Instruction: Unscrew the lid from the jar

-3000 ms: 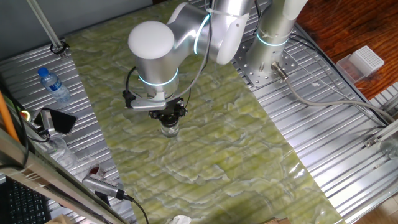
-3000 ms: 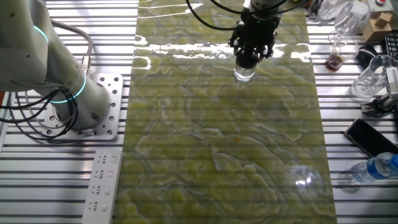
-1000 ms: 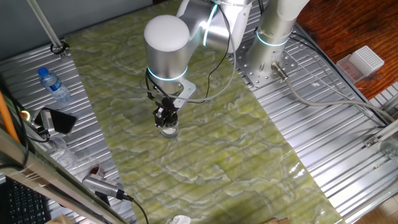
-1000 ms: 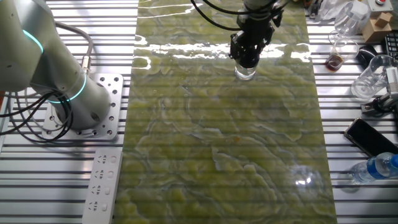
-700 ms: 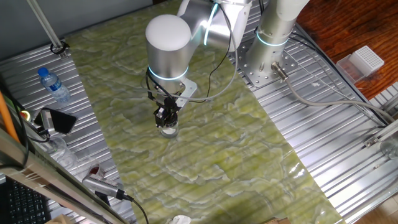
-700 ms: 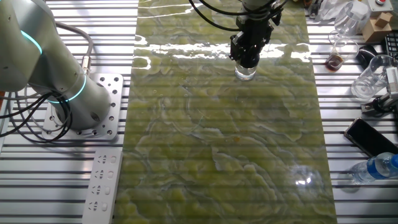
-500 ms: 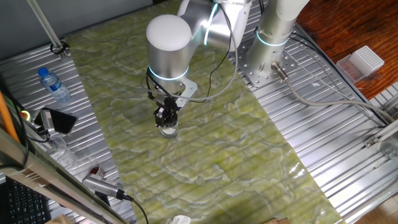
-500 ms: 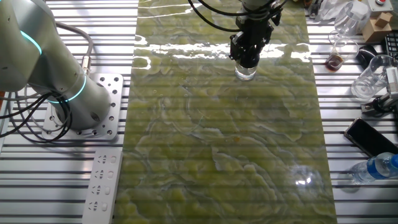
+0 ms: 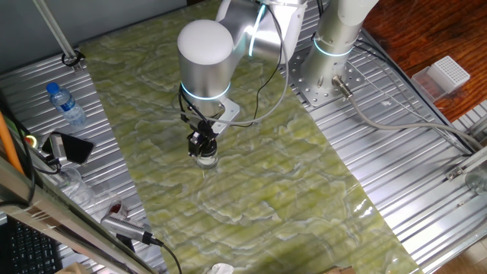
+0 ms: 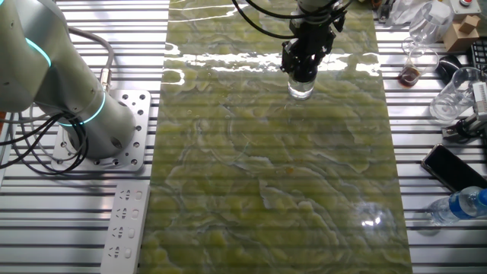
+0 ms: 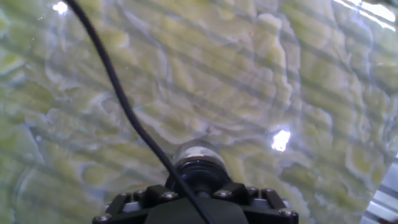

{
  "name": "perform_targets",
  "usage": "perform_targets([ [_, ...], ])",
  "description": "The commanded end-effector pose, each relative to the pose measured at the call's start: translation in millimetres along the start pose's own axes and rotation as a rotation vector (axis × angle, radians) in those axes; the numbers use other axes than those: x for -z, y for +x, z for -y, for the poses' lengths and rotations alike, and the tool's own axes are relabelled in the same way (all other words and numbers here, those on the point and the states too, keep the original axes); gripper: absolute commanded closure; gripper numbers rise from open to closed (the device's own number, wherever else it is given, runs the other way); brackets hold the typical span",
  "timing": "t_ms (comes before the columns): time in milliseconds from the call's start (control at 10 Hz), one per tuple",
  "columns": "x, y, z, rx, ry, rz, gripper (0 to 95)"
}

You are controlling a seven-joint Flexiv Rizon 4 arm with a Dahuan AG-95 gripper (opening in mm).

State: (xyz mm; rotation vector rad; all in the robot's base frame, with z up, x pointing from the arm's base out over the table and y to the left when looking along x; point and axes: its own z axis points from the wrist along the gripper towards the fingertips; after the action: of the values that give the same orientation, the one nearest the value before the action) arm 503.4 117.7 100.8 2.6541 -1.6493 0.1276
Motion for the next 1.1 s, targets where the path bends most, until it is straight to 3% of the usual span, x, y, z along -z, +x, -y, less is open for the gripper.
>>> perform_targets([
  [100,-0.2,0.3,0.5,-0.012,-0.005,0.005,0.0],
  [500,-0.2,0.3,0.5,-0.108,-0.004,0.009,0.0],
  [600,-0.2,0.3,0.5,-0.144,0.004,0.013,38.0],
  [900,-0.2,0.3,0.5,-0.194,0.003,0.014,95.0],
  [1100,-0.1,0.3,0.5,-0.233,-0.001,0.016,95.0],
])
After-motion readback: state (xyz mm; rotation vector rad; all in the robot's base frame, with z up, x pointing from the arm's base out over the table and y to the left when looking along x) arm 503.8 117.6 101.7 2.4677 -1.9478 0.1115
